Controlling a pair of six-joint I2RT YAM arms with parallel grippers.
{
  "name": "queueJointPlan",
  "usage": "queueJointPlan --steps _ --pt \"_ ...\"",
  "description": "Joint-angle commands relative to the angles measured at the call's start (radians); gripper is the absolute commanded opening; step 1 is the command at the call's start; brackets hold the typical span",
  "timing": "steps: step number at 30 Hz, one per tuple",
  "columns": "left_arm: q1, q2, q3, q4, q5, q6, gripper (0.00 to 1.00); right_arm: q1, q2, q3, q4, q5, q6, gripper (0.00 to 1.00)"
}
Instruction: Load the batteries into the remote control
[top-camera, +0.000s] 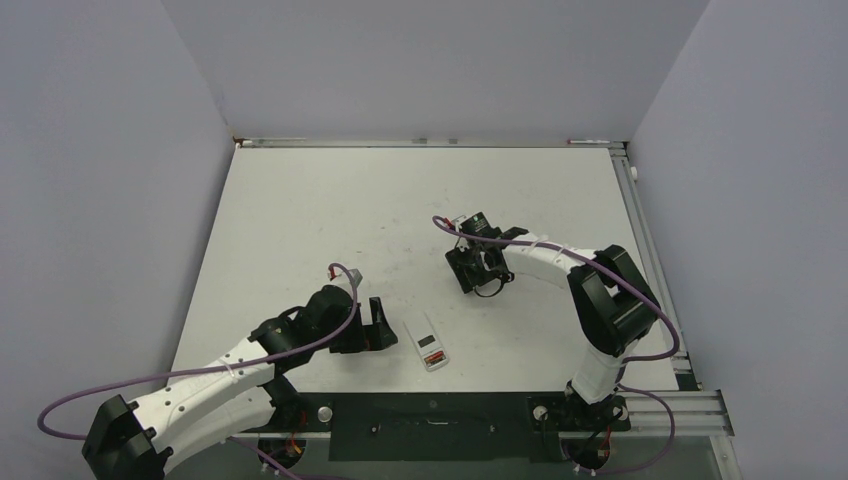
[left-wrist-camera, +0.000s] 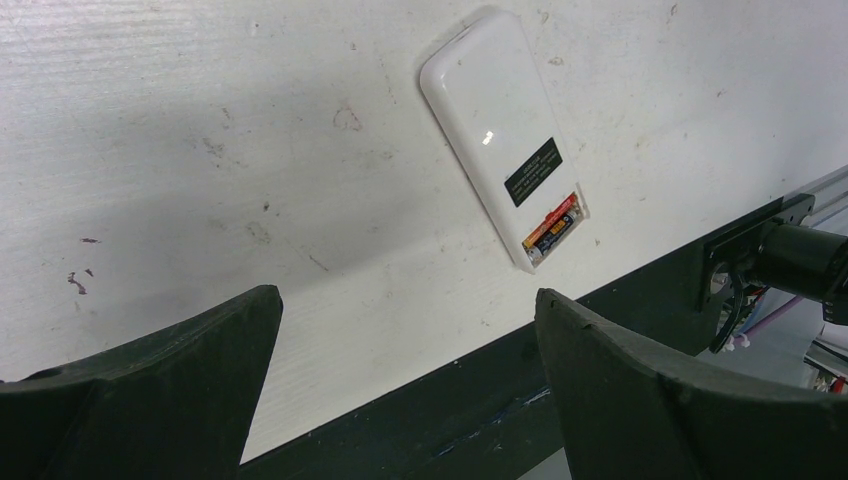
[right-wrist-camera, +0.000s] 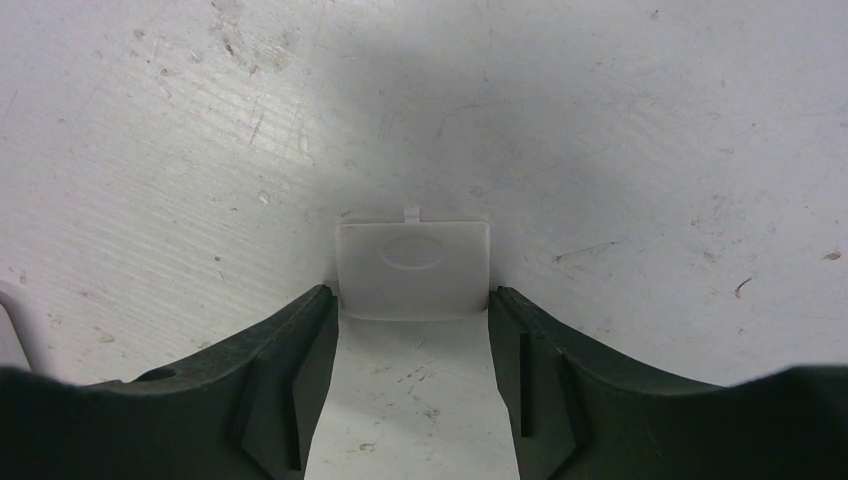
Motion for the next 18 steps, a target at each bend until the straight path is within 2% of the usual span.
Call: queueJointPlan --steps 1,3,11,18 --pt "0.008 0.0 0.0 0.044 0.009 -0.004 0.96 0.012 -0.021 -0.021 -0.038 0.024 0.009 0.55" --pt "0.008 0.001 0.0 0.046 0.008 -0.004 0.96 0.013 -0.019 -0.021 -0.038 0.021 0.008 0.52" --pt "0.009 0.01 -0.005 0.052 0.007 -0.004 0.96 0.012 -0.026 -0.019 -0.042 0.011 0.013 0.27" --pt "0.013 0.015 0.001 0.054 0.006 -0.002 0.96 0.017 -0.087 -0.034 -0.049 0.022 0.042 0.22"
